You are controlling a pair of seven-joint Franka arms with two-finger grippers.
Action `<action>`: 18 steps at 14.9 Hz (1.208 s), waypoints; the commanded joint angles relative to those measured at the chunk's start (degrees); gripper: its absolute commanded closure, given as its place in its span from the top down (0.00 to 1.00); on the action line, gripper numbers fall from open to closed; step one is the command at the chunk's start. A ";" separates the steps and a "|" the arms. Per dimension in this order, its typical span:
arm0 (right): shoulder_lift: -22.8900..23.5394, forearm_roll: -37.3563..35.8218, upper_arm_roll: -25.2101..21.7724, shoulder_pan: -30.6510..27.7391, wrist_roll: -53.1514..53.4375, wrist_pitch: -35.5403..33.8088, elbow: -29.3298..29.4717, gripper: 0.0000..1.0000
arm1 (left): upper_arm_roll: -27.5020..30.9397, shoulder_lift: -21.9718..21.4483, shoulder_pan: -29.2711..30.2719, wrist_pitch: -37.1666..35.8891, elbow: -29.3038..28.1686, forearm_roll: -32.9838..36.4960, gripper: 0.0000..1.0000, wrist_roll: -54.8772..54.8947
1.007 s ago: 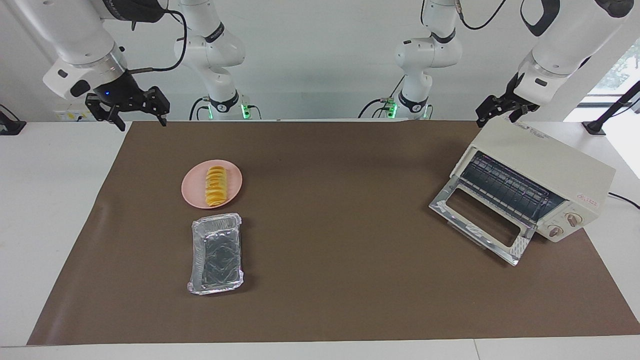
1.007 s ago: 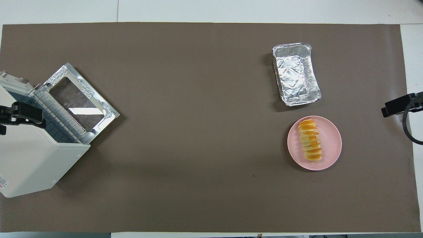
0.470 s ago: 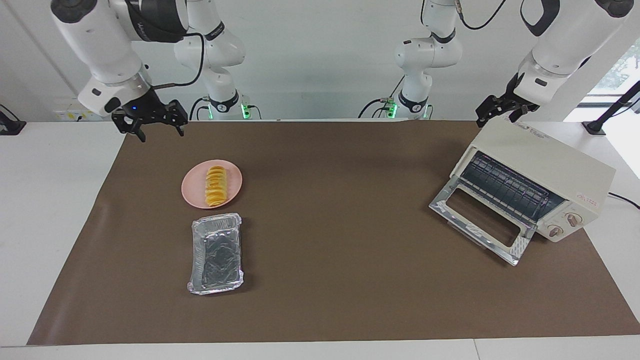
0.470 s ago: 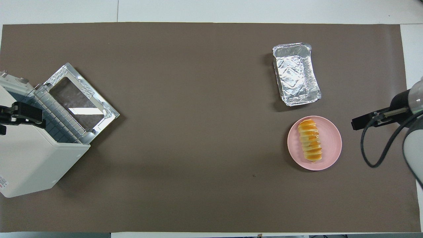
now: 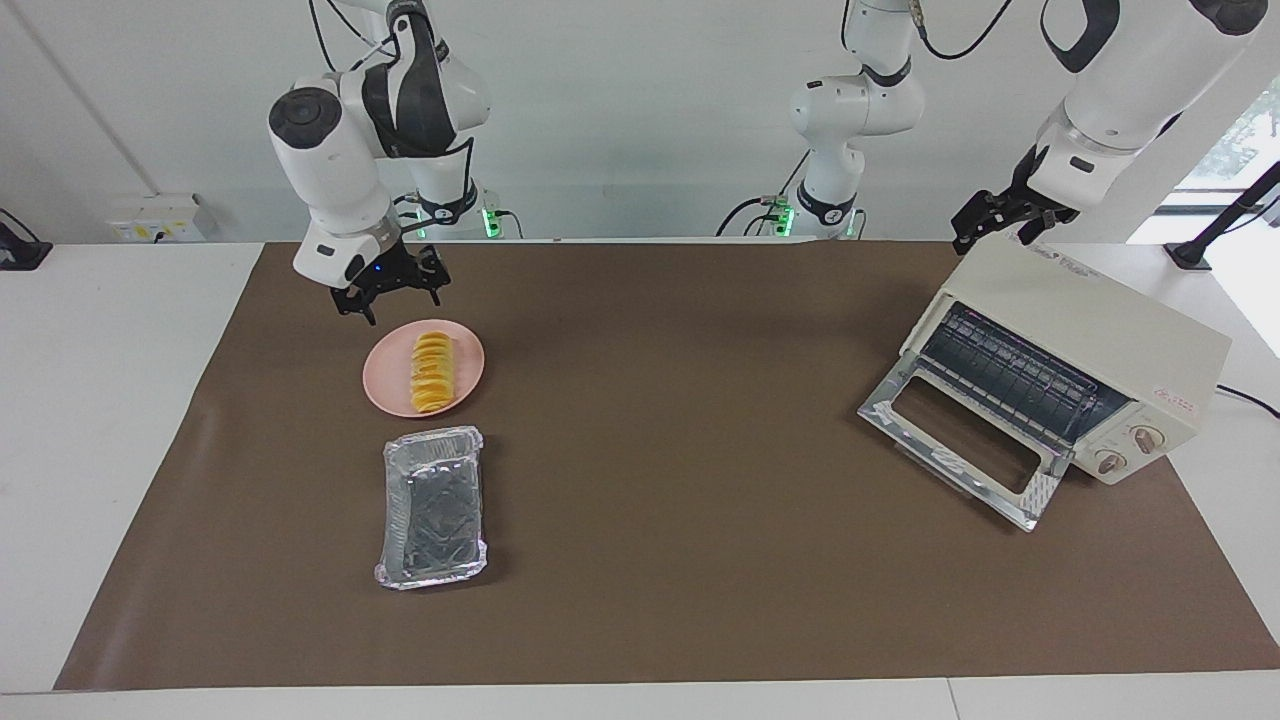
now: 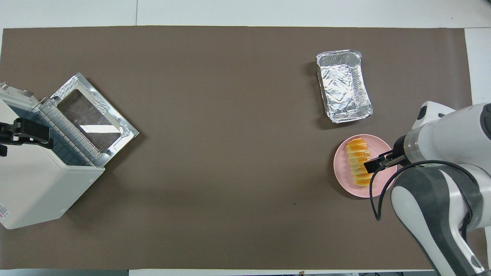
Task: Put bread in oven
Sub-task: 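Reach the right gripper down to the bread roll and grasp it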
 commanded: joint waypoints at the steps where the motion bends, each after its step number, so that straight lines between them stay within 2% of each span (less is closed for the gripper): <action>1: 2.64 0.66 0.12 -0.54 -3.97 9.06 -4.73 1.00 | -0.15 -1.57 0.68 0.63 -1.63 -1.05 1.00 0.13; 5: 7.73 0.66 0.03 1.39 -8.36 18.28 -5.96 1.00 | -0.15 -1.57 0.68 0.63 -1.63 -1.05 1.00 0.13; 8: 9.15 0.58 0.03 1.13 -11.96 26.03 -8.86 1.00 | -0.15 -1.57 0.68 0.63 -1.63 -1.05 1.00 0.13; 11: 10.73 0.58 0.03 -0.01 -14.35 28.06 -9.05 1.00 | -0.15 -1.57 0.59 0.63 -1.63 -0.96 1.00 0.13; 15: 13.01 0.58 0.03 -1.24 -11.99 28.51 -9.05 1.00 | -0.15 -1.57 0.68 0.63 -1.63 -1.05 1.00 0.13; 16: 13.02 0.58 0.03 -1.33 -10.84 28.25 -9.05 0.98 | -0.15 -1.57 0.68 0.63 -1.72 -1.05 1.00 0.13; 18: 13.02 0.58 0.03 -1.33 -9.61 27.72 -8.96 0.85 | -0.15 -1.57 0.68 0.63 -1.63 -1.05 1.00 0.13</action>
